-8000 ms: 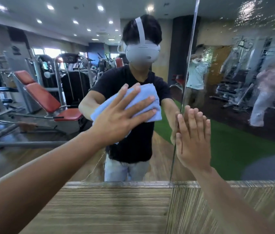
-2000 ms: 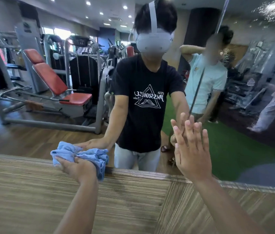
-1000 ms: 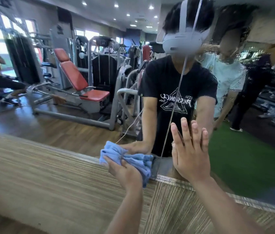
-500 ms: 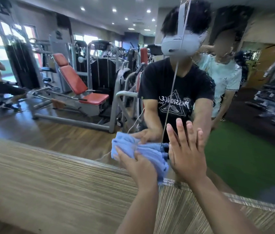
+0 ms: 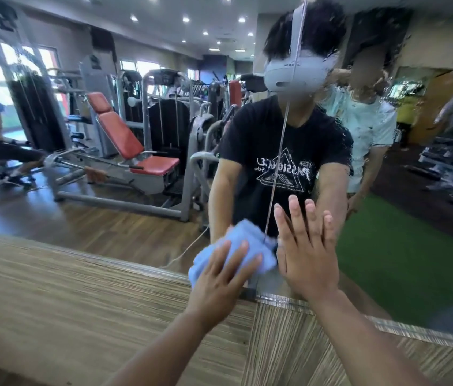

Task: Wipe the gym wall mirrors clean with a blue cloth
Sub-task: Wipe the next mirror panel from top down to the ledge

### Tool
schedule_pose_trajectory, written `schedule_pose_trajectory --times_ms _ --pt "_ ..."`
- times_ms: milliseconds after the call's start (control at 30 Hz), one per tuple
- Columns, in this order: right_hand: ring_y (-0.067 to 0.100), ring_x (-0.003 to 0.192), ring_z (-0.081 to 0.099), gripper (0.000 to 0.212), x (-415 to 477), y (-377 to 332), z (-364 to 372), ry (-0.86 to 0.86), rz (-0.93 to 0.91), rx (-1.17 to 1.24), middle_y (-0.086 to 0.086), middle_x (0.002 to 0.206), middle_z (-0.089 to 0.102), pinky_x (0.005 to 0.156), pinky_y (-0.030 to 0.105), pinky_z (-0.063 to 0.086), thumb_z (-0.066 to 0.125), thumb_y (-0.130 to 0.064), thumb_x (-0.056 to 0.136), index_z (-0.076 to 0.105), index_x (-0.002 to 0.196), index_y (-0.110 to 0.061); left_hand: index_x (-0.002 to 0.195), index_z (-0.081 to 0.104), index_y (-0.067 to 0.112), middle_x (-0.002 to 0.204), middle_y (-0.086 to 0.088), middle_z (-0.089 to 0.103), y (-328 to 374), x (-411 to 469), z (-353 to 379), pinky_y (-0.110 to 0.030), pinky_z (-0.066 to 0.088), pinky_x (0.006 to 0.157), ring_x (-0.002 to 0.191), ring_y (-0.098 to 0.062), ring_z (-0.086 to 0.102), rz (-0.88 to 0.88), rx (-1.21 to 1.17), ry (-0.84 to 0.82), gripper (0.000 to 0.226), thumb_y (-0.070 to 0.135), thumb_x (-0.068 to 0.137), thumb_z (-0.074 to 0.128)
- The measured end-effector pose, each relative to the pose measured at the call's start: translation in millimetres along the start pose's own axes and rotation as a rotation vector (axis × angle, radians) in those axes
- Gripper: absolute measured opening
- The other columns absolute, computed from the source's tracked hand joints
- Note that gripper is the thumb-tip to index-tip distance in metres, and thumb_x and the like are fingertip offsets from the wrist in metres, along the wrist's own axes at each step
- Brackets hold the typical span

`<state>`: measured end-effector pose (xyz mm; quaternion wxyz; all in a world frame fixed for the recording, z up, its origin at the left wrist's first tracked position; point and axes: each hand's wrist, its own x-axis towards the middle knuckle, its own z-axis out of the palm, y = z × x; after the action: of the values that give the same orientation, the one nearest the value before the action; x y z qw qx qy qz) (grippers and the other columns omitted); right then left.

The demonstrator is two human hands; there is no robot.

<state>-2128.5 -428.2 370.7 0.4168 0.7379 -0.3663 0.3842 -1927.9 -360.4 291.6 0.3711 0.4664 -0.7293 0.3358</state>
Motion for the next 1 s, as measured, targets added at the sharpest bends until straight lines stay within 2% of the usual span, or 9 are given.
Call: schedule_pose_trajectory --times_ms 67,167,233,367,467,600,733,867,1000 --pt "0.031 0.159 0.004 0.065 0 0 0 0.01 0.0 0.009 0.01 0.172 0.007 0.128 0.053 0.003 0.037 -0.023 0.102 0.019 0.164 -0.016 0.159 0.024 0.029 0.168 0.003 0.016 -14 -34 0 -0.047 0.018 0.124 0.155 -0.029 0.011 0.143 0.058 -0.134 0.08 0.003 0.088 0.048" --pt "0.031 0.159 0.006 0.063 0 0 0 0.01 0.002 0.02 0.01 0.172 0.009 0.128 0.053 0.006 0.039 -0.023 0.104 0.022 0.164 -0.016 0.156 0.031 0.033 0.165 0.005 0.023 -41 -28 -12 -0.059 0.026 0.118 0.152 -0.032 0.02 0.288 0.087 -0.207 0.06 0.011 0.101 0.043" --pt "0.032 0.159 0.006 0.062 -1 0 1 0.009 0.003 0.012 0.01 0.172 0.01 0.128 0.054 0.008 0.039 -0.024 0.104 0.022 0.164 -0.016 0.154 0.035 0.03 0.162 0.002 0.029 -53 7 -27 -0.066 0.027 0.114 0.15 -0.036 0.022 0.328 0.077 -0.156 0.059 0.009 0.1 0.047" --pt "0.035 0.158 0.007 0.062 -1 0 1 -0.025 -0.013 -0.025 0.013 0.171 0.011 0.128 0.055 0.005 0.037 -0.027 0.104 0.023 0.163 -0.014 0.15 0.041 0.023 0.158 -0.005 0.033 -63 94 -54 -0.059 0.018 0.121 0.152 -0.038 0.014 0.253 0.048 0.106 0.062 0.004 0.094 0.06" --pt "0.035 0.158 0.008 0.062 -2 1 -1 -0.035 -0.013 -0.028 0.014 0.171 0.013 0.128 0.055 0.003 0.038 -0.025 0.104 0.024 0.163 -0.014 0.147 0.044 0.023 0.16 -0.003 0.03 -65 100 -52 -0.061 0.026 0.118 0.149 -0.037 0.022 0.261 0.001 0.116 0.065 0.002 0.091 0.068" --pt "0.035 0.158 0.008 0.07 -1 -1 -4 -0.043 0.012 -0.007 0.013 0.171 0.013 0.128 0.055 0.004 0.05 -0.022 0.1 0.022 0.164 -0.014 0.147 0.044 0.024 0.16 -0.002 0.031 -61 42 -29 -0.051 0.012 0.125 0.148 -0.034 0.025 0.415 0.025 -0.065 0.054 0.001 0.098 0.042" --pt "0.033 0.159 0.005 0.064 0 -5 -10 -0.071 0.04 0.036 0.011 0.171 0.011 0.127 0.056 0.008 0.039 -0.022 0.103 0.02 0.164 -0.014 0.142 0.057 0.024 0.158 0.0 0.04 -50 -13 -9 -0.052 0.009 0.125 0.145 -0.031 0.033 0.634 0.107 -0.268 0.048 0.008 0.103 0.033" --pt "0.034 0.158 0.01 0.061 0 -6 -14 -0.082 0.052 0.032 0.011 0.171 0.013 0.125 0.058 0.017 0.036 -0.022 0.105 0.022 0.164 -0.014 0.144 0.054 0.028 0.159 0.003 0.039 -52 -10 -13 -0.052 0.015 0.124 0.147 -0.028 0.032 0.682 0.143 -0.273 0.048 0.012 0.103 0.036" --pt "0.036 0.157 0.017 0.061 0 -8 -17 -0.082 0.052 -0.002 0.012 0.171 0.014 0.124 0.06 0.021 0.038 -0.02 0.105 0.023 0.163 -0.013 0.137 0.057 0.034 0.156 0.008 0.042 -73 11 -26 -0.054 0.008 0.125 0.149 -0.031 0.029 0.75 0.157 -0.27 0.037 0.025 0.102 0.049"
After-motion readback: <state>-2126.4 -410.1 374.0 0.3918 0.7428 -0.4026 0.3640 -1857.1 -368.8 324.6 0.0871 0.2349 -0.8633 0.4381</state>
